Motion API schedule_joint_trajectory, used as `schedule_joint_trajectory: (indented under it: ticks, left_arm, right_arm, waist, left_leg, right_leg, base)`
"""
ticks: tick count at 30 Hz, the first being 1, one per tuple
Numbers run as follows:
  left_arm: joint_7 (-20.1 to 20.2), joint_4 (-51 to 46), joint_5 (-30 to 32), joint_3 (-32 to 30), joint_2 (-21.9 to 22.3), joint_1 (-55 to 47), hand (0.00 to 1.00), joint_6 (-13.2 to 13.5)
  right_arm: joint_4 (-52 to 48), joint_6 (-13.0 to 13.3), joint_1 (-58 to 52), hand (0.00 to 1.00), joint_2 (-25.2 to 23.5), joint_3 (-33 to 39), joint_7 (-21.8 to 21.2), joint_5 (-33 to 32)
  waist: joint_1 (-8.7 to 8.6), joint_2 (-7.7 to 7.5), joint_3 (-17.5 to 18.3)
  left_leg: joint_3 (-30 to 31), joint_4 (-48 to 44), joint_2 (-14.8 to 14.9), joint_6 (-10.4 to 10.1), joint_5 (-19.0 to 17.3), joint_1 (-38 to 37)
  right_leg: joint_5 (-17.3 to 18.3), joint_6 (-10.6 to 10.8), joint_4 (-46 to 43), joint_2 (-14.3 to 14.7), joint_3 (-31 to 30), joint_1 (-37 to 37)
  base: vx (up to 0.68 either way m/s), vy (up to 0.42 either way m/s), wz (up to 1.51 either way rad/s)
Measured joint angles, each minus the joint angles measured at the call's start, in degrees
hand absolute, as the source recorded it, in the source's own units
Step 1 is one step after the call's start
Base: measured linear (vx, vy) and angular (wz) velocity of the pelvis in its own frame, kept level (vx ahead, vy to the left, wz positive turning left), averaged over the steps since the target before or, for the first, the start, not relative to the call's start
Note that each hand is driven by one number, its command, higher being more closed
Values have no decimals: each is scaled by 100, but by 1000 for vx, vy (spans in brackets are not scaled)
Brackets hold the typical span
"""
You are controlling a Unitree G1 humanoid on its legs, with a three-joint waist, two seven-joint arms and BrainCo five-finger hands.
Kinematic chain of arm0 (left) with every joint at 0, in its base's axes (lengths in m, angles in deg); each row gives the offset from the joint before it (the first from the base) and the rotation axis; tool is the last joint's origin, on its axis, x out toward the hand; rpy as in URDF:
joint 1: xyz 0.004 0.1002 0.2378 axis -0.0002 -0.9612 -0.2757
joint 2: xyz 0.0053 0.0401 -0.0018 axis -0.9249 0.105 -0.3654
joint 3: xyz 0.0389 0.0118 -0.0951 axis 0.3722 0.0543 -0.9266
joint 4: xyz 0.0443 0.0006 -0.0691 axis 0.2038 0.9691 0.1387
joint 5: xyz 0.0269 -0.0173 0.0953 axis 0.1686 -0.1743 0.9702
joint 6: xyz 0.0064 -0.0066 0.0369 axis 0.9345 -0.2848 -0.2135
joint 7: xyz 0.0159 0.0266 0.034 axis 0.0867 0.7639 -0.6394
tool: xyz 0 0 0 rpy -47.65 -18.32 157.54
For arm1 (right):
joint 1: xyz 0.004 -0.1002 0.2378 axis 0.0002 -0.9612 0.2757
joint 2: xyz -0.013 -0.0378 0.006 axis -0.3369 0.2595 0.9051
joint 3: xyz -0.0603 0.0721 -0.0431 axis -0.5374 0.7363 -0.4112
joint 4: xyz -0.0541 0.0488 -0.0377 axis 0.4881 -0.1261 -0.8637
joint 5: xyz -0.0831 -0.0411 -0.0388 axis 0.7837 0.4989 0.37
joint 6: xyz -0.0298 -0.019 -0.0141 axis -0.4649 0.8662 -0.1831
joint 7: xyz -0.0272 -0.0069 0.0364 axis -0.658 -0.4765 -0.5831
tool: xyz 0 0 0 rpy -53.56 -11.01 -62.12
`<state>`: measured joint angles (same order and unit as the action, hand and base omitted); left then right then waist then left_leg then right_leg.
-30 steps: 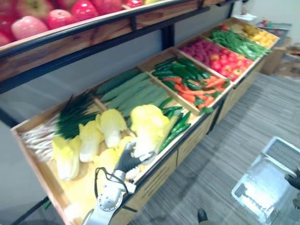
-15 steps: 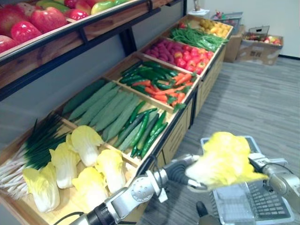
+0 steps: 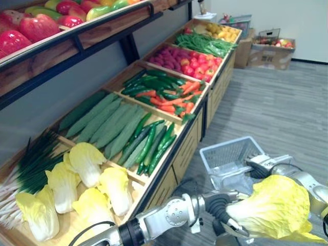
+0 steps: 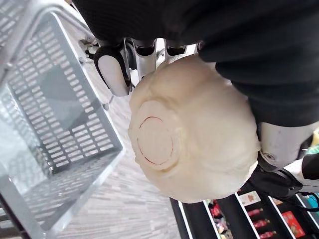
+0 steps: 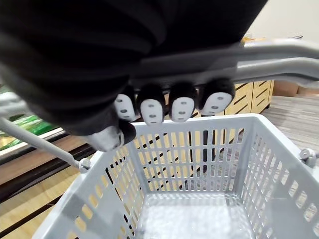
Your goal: Pick vegetable in the basket
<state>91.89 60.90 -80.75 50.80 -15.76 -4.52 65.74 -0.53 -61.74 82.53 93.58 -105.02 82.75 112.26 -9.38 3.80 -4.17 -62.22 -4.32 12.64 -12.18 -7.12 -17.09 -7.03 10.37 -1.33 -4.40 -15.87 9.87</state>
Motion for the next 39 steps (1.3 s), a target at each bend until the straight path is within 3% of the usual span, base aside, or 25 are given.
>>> schedule_joint_trajectory:
  ticks: [3, 13, 20, 25, 26, 33, 39]
  left_arm:
    - [36, 270, 102, 3, 187, -1, 100, -28]
    - [21, 1723, 1255, -361, 945, -2, 100, -217]
    - [-254, 2850, 1987, -867, 1494, 75, 100, -376]
    - [-555, 3590, 2335, -1353, 1755, 359, 100, -504]
    - [-642, 3738, 2387, -1438, 1772, 423, 0, -541]
    - [-992, 4272, 2805, -2162, 2007, 586, 0, -824]
    - [-1011, 4279, 2950, -2309, 2077, 664, 0, -936]
  right_arm:
    - [-158, -140, 28, 100, -32, 1, -16, -350]
    - [-854, -126, 97, 100, -426, 166, -271, -902]
    - [-916, -165, 114, 100, -537, 248, -514, -1273]
    - [-917, -149, 113, 100, -603, 304, -759, -1490]
    - [-917, -144, 112, 100, -602, 304, -779, -1524]
    - [-1232, -123, -180, 100, -546, 432, -1117, -1948]
    - [-1409, -100, -583, 100, -456, 648, -1167, -2311]
  waist:
    - [-3, -6, -5]
    - [-39, -175, -113]
    - [-167, -159, -103]
    - [-193, -261, -167]
    - [-200, -262, -168]
    - [-312, -274, -178]
    - [-307, -276, -227]
  left_leg:
    - [0, 0, 6, 0, 0, -6]
    - [3, 15, 37, -6, -8, -13]
    - [5, 65, 34, -1, 5, -38]
    - [41, 141, -33, 7, 25, -34]
    - [57, 165, -62, 16, 31, -18]
    - [291, 255, -193, 35, 44, 11]
    - [498, 327, -261, 37, 42, 42]
  right_leg:
    - [0, 0, -16, 7, 0, 1]
    - [37, -48, -31, 11, 42, 27]
    - [3, -59, 35, 54, 46, 10]
    - [-27, -37, 116, 18, 43, -17]
    - [-49, -30, 161, -2, 36, -16]
    - [-125, 26, 331, -106, 17, -49]
    - [-152, 51, 388, -165, 55, -56]
  base:
    - [-49, -26, 0]
    - [-60, -30, 0]
    - [0, -3, -2]
    - [-41, -14, 1]
    - [-52, -17, 0]
    - [-55, -25, 0]
    - [-67, -41, 5]
